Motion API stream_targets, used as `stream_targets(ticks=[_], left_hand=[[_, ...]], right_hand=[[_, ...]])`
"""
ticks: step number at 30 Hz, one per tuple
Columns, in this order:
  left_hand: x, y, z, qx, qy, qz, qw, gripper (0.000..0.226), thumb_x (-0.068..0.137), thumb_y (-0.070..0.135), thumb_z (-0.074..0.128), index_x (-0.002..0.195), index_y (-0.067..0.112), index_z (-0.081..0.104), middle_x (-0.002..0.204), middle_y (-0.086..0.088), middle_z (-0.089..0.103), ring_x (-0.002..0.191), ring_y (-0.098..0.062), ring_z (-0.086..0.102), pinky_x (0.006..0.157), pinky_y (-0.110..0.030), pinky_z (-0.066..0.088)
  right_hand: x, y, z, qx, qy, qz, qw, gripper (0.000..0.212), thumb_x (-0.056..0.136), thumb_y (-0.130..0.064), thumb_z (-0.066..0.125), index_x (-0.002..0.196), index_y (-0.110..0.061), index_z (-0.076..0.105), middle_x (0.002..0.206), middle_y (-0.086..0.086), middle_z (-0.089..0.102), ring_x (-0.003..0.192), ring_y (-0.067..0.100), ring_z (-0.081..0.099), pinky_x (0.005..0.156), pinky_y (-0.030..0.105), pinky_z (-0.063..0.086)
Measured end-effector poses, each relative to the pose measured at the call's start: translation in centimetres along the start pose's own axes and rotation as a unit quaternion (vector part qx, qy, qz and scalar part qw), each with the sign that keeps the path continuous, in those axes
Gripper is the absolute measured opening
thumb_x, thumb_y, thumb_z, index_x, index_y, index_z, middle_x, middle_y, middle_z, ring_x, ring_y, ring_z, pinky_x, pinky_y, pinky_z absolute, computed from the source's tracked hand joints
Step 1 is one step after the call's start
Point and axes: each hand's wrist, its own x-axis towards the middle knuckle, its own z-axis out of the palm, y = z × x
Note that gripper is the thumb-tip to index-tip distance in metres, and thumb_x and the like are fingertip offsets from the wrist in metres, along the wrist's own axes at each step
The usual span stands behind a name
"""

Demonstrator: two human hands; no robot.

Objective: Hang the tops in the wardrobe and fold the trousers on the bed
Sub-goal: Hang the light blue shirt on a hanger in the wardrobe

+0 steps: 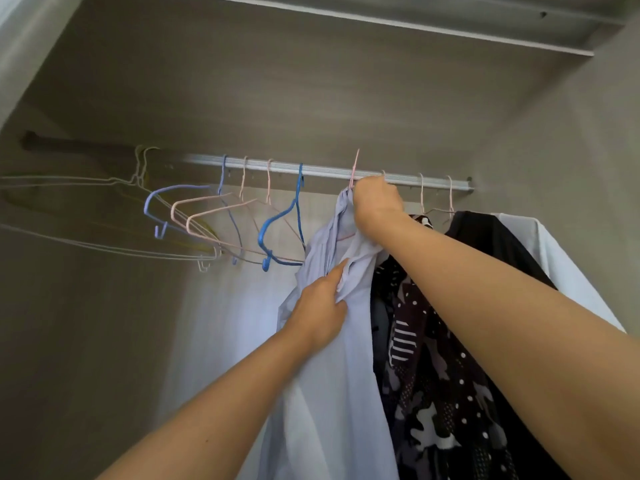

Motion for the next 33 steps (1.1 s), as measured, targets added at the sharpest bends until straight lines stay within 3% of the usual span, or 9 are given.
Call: stream_targets(ticks=[6,9,13,16,19,23,27,30,33], left_hand=[[-1.1,-2.2,1.3,-0.061,0.009,0.002,0.998,0.054,0.099,0.004,0.042,0.148,0.025,0.037,0.116,0.015,0.05,0.102,-0.005,0.046,0.068,0.008,0.03],[-2.4,-2.4,1.9,-0.063,0.008,-0.001,0.998,0.049,0.101,0.008,0.044,0.148,0.021,0.037,0.12,0.017,0.042,0.109,-0.001,0.039,0.067,0.013,0.023],[-3.9,-2.5,2.4,-0.067,-0.001,-0.022,0.997,0.036,0.102,0.014,0.047,0.137,0.021,0.047,0.106,0.019,0.052,0.096,-0.001,0.047,0.069,0.009,0.029],[-4.7,-2.2,2.4,-0.076,0.002,-0.049,0.996,0.017,0.102,0.019,0.048,0.118,0.015,0.052,0.092,0.014,0.056,0.092,-0.016,0.055,0.065,0.002,0.034],[-5.8,-1.1,1.8,-0.08,-0.007,-0.068,0.994,0.039,0.1,0.029,0.051,0.138,0.017,0.045,0.114,0.005,0.06,0.112,-0.019,0.056,0.078,-0.007,0.038],[-7.5,0.5,1.2,-0.055,-0.011,-0.075,0.996,0.055,0.1,0.03,0.051,0.151,0.026,0.031,0.141,0.017,0.038,0.13,-0.003,0.037,0.101,-0.018,0.029],[-9.3,1.8,0.7,-0.002,0.006,-0.073,0.997,0.057,0.099,0.022,0.053,0.152,0.022,0.03,0.157,0.0,0.029,0.144,-0.016,0.029,0.118,-0.033,0.024],[-11.1,2.6,0.4,0.05,0.0,-0.076,0.996,0.063,0.098,0.022,0.053,0.154,0.025,0.025,0.163,0.002,0.016,0.149,-0.013,0.017,0.118,-0.023,0.012],[-13.4,3.5,0.1,0.118,0.016,-0.081,0.99,0.054,0.096,0.017,0.054,0.148,0.019,0.039,0.161,0.002,0.022,0.146,-0.014,0.023,0.105,-0.013,0.015]], right_hand=[[-0.4,-0.7,1.5,0.047,-0.02,0.012,0.999,0.029,0.088,0.011,0.046,0.112,0.004,0.06,0.113,0.022,0.061,0.103,0.04,0.061,0.071,0.037,0.042],[-1.8,-0.7,1.6,0.051,-0.015,0.0,0.999,0.026,0.087,0.011,0.048,0.109,0.005,0.061,0.108,0.022,0.062,0.099,0.04,0.062,0.07,0.036,0.043],[-4.2,-0.4,1.2,0.023,0.008,-0.051,0.998,0.024,0.084,0.012,0.05,0.105,0.006,0.059,0.105,0.023,0.062,0.095,0.04,0.062,0.066,0.036,0.041],[-6.4,0.0,0.8,0.0,0.017,-0.081,0.997,0.032,0.086,0.006,0.049,0.118,0.006,0.048,0.112,0.022,0.058,0.099,0.04,0.061,0.065,0.036,0.037],[-8.7,0.5,0.6,-0.054,0.002,-0.118,0.992,0.045,0.092,-0.004,0.044,0.135,0.003,0.034,0.131,0.023,0.044,0.107,0.041,0.057,0.067,0.038,0.037],[-11.5,1.7,-0.3,-0.093,-0.011,-0.138,0.986,0.056,0.098,-0.02,0.042,0.148,-0.006,0.02,0.156,0.017,0.016,0.133,0.038,0.033,0.081,0.042,0.049],[-14.8,3.1,-1.4,-0.093,-0.018,-0.166,0.982,0.057,0.099,-0.03,0.041,0.148,-0.008,0.02,0.158,0.016,0.011,0.141,0.036,0.022,0.096,0.045,0.044],[-17.7,4.1,-1.9,-0.09,-0.02,-0.198,0.976,0.056,0.1,-0.027,0.037,0.149,-0.006,0.019,0.158,0.015,0.014,0.144,0.035,0.016,0.109,0.047,0.033],[-20.7,4.7,-2.1,-0.073,-0.019,-0.219,0.973,0.054,0.099,-0.025,0.035,0.148,-0.005,0.022,0.155,0.016,0.023,0.144,0.035,0.018,0.113,0.046,0.025]])
